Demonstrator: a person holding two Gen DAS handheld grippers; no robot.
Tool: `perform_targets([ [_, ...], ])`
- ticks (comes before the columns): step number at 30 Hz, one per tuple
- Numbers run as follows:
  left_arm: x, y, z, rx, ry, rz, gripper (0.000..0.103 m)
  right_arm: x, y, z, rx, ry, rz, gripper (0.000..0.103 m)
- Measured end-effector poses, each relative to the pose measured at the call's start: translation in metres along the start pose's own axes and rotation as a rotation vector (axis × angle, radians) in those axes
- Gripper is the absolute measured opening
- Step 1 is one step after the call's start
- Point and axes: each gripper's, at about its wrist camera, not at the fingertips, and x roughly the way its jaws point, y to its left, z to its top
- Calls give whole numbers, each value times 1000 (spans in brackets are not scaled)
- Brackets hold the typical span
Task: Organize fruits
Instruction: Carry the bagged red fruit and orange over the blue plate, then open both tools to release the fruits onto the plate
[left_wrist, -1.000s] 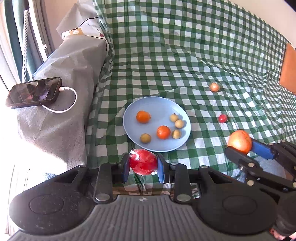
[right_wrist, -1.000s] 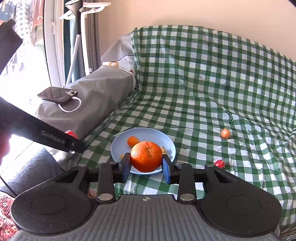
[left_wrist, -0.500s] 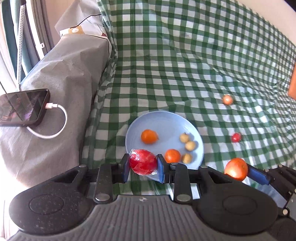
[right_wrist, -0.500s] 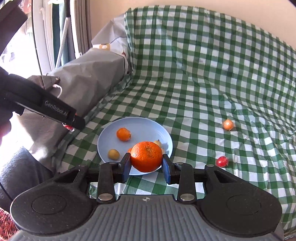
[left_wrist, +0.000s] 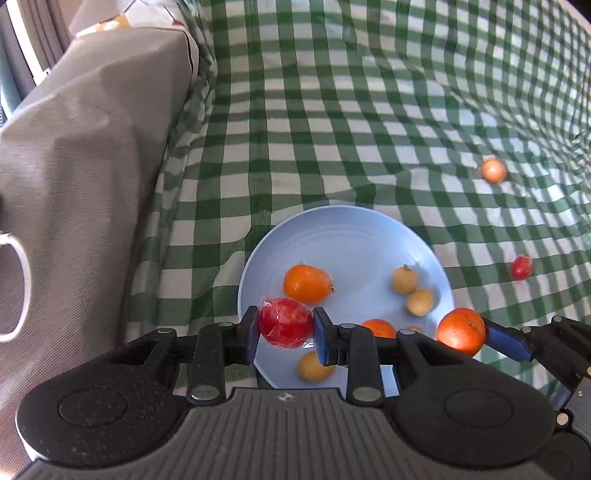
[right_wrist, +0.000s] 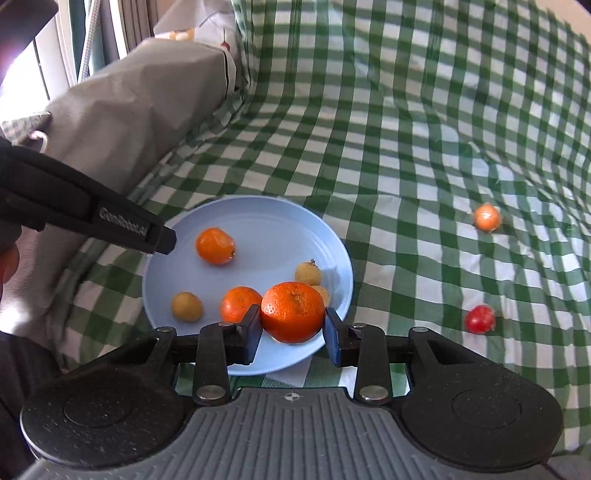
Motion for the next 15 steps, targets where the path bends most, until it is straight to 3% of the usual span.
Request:
perform_targets([
  [7,34,-7,10,21,24,35,36,33,1,9,-3,28,7,37],
  [8,37,-9,11,31,21,36,42,37,2,10,-4,31,5,37],
  [10,34,-13,12,43,11,34,91,44,2,13,0,31,2,38],
  [11,30,-13,12,43,-10,32,101,48,2,15,4,29,3,43],
  [15,6,-16,2,74,-69,20,102,40,3,19,4,14,-21,89],
])
